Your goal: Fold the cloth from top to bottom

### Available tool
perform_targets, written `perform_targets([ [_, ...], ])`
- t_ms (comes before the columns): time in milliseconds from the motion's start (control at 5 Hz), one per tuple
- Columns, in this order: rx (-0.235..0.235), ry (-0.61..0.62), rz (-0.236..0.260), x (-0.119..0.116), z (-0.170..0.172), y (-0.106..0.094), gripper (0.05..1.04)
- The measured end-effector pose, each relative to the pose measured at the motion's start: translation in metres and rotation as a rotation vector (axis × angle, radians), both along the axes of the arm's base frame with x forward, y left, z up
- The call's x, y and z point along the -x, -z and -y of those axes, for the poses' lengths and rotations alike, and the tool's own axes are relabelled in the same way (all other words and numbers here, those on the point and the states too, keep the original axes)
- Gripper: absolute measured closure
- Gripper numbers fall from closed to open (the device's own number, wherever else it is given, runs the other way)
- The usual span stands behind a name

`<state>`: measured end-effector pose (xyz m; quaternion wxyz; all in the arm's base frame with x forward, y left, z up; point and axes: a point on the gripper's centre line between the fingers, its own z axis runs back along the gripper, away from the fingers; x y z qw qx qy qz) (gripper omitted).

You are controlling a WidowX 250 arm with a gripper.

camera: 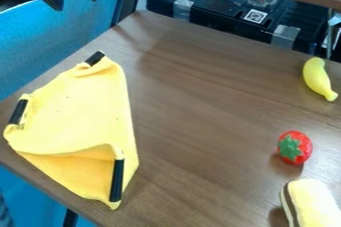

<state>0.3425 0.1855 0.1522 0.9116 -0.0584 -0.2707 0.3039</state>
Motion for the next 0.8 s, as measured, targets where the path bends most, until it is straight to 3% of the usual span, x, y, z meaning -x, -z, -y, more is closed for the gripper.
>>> perform_targets([
  [200, 0.017, -0.005, -0.022, 0.0, 0.0, 0.01, 0.084],
  [400, 0.001, -0.014, -0.053, -0.003, -0.002, 0.024, 0.084],
  [800, -0.031, -0.006, -0.057, -0.003, 0.001, 0.034, 0.083],
])
